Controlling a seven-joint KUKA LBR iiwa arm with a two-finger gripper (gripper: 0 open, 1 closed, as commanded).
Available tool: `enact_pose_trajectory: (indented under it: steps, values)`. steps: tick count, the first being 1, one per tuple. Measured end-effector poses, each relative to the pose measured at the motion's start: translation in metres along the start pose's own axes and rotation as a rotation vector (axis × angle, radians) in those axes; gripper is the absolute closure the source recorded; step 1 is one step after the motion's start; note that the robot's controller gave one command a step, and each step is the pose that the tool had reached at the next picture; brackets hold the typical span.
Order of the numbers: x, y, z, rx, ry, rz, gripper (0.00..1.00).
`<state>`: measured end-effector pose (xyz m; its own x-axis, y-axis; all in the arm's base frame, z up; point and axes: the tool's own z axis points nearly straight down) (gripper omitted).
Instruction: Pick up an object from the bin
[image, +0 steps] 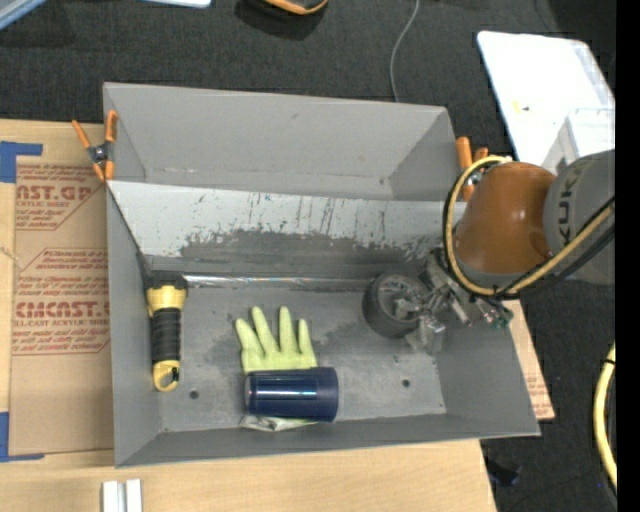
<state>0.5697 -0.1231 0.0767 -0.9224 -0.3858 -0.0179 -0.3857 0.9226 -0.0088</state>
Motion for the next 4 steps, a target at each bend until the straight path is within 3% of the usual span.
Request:
enact_pose_trajectory:
  steps: [1,2,3,4]
  values:
    - [-0.002,0.001,-0.054,-0.004,0.007,-0.026,1.00]
    - [-0.004,0.001,-0.059,0.002,-0.002,-0.105,1.00]
    - [-0.026,0.024,0.009,-0.004,0.005,0.011,0.00]
    - [-0.027,0.023,0.006,-0.001,0.002,0.010,1.00]
